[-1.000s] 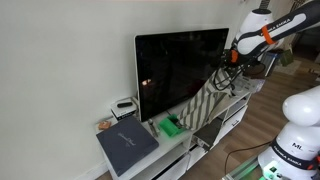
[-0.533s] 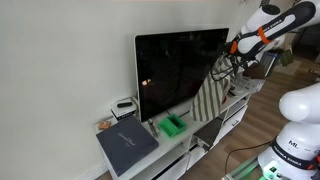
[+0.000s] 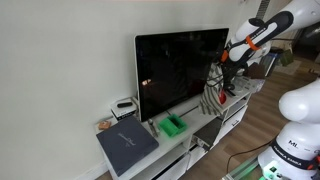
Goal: Move the towel to the right
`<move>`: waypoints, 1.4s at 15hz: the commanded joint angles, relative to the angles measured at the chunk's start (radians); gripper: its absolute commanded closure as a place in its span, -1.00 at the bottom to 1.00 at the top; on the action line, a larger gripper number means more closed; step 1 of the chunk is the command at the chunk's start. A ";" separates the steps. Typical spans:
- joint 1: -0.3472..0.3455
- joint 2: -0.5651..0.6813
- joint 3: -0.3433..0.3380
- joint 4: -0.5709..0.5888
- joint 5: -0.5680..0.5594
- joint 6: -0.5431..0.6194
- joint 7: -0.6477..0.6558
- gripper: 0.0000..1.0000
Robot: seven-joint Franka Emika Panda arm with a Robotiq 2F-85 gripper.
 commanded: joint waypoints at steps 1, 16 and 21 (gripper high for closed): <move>0.077 0.111 -0.012 0.049 0.062 0.004 -0.013 0.99; 0.409 0.301 -0.202 0.182 0.436 -0.354 -0.348 -0.08; 0.401 0.148 -0.275 0.146 0.269 -0.528 -0.512 -0.77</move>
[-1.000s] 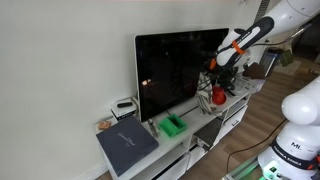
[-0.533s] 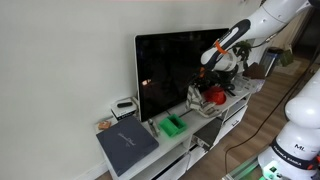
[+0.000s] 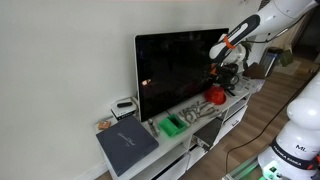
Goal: Move the towel to the right
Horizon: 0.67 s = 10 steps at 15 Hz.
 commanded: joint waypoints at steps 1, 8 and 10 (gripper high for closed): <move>0.012 -0.165 -0.031 -0.048 -0.074 -0.148 -0.145 -0.90; 0.047 -0.409 0.016 -0.119 -0.162 -0.269 -0.363 -1.00; 0.068 -0.463 0.026 -0.140 -0.166 -0.271 -0.421 -1.00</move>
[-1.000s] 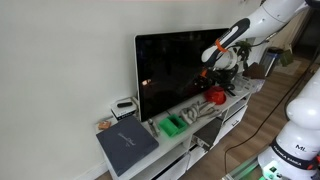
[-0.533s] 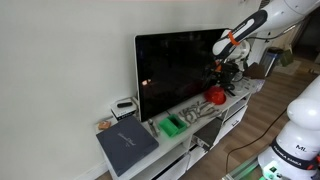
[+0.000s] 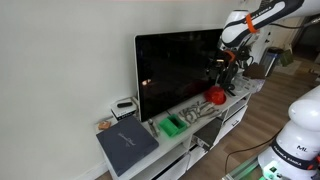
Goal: Move the towel to the right
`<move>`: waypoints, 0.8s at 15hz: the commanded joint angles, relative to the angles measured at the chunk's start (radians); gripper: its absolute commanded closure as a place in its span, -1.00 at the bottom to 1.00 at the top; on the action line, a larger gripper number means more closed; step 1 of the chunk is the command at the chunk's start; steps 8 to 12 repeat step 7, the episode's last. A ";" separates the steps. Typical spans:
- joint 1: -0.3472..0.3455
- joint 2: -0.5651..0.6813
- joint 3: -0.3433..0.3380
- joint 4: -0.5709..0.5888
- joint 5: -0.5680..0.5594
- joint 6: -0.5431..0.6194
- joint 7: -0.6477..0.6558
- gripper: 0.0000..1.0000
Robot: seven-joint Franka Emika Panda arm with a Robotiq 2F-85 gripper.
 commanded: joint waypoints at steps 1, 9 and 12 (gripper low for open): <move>0.039 -0.130 0.007 -0.066 -0.014 -0.016 -0.110 -1.00; 0.024 -0.056 0.009 -0.026 -0.003 -0.004 -0.059 -1.00; 0.024 -0.056 0.009 -0.026 -0.003 -0.004 -0.059 -1.00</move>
